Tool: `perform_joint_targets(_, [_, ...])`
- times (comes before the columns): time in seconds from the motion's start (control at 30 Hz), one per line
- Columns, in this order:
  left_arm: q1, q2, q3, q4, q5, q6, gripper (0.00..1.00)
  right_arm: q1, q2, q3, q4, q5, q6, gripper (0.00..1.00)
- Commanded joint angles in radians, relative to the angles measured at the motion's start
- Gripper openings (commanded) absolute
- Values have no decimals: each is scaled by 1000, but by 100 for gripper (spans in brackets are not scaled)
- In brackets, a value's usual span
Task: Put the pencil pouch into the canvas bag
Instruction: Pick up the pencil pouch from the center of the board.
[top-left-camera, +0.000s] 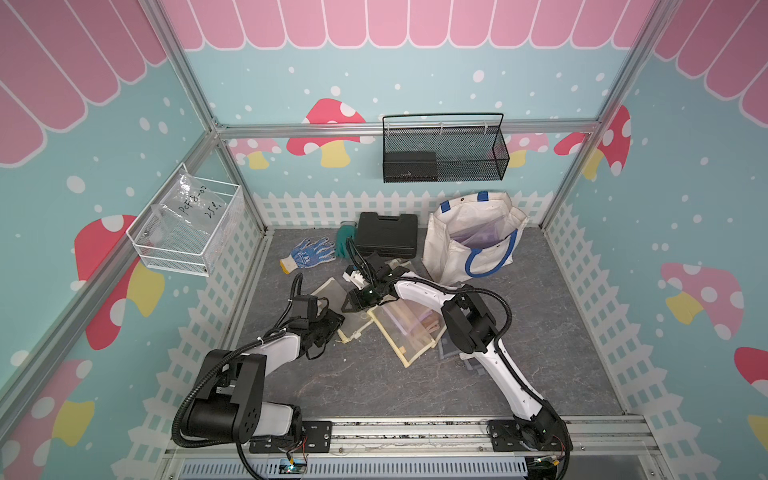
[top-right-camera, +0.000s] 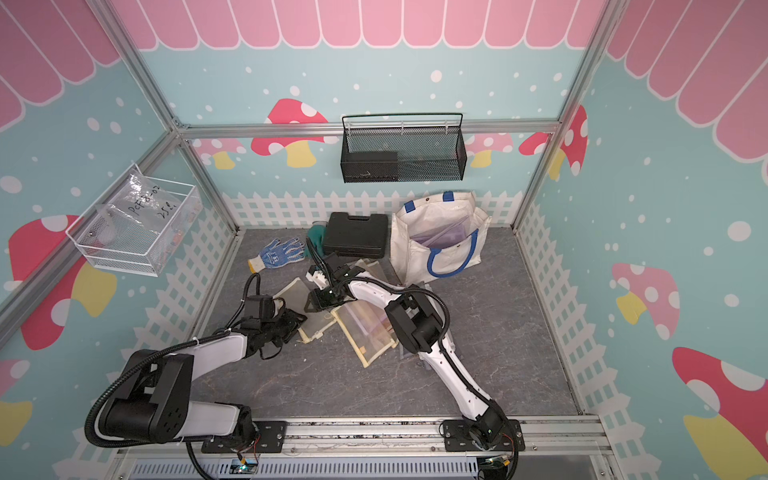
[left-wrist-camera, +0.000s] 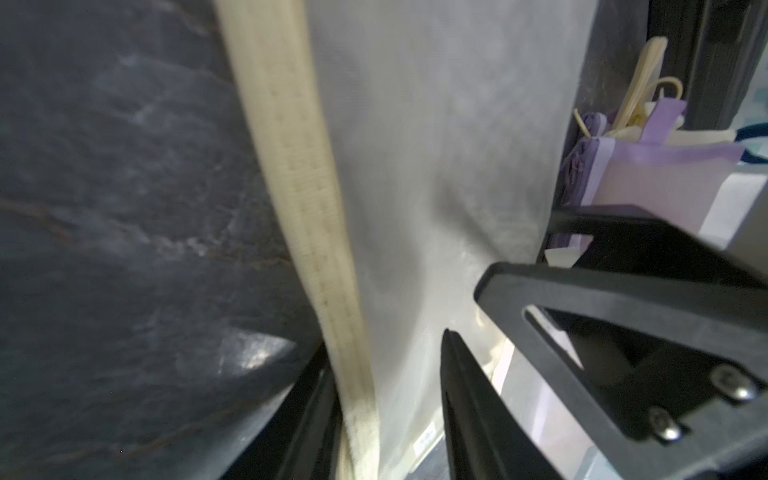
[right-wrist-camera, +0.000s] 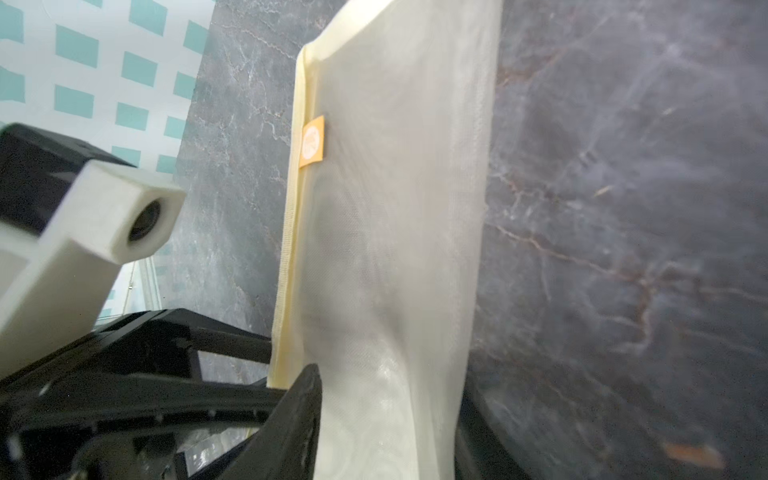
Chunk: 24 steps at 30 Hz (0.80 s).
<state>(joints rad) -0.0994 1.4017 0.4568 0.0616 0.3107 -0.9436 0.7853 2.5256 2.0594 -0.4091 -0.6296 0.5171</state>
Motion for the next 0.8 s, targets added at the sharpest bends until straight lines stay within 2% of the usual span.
perform_joint_targets(0.0, [1, -5, -20, 2, 0, -18, 28, 9, -27, -35, 0, -39, 30, 38])
perform_joint_targets(0.13, [0, -62, -3, -59, 2, 5, 8, 0, -61, -33, 33, -54, 52, 17])
perform_joint_targets(0.23, [0, -129, 15, -123, 5, 22, 7, -5, -93, -25, 38, -58, 49, 5])
perform_joint_targets(0.3, [-2, -182, 36, -187, -1, 42, 14, -11, -128, -33, 38, -52, 42, 0])
perform_joint_targets(0.47, [-7, -317, 101, -383, -35, 99, 44, -26, -254, -78, 53, -9, 17, 0])
perform_joint_targets(0.67, [-25, -425, 184, -544, -70, 161, 62, -58, -435, -183, 123, 46, 47, 0])
perform_joint_targets(0.77, [-72, -451, 240, -605, -108, 205, 71, -75, -524, -249, 127, 85, 65, 0])
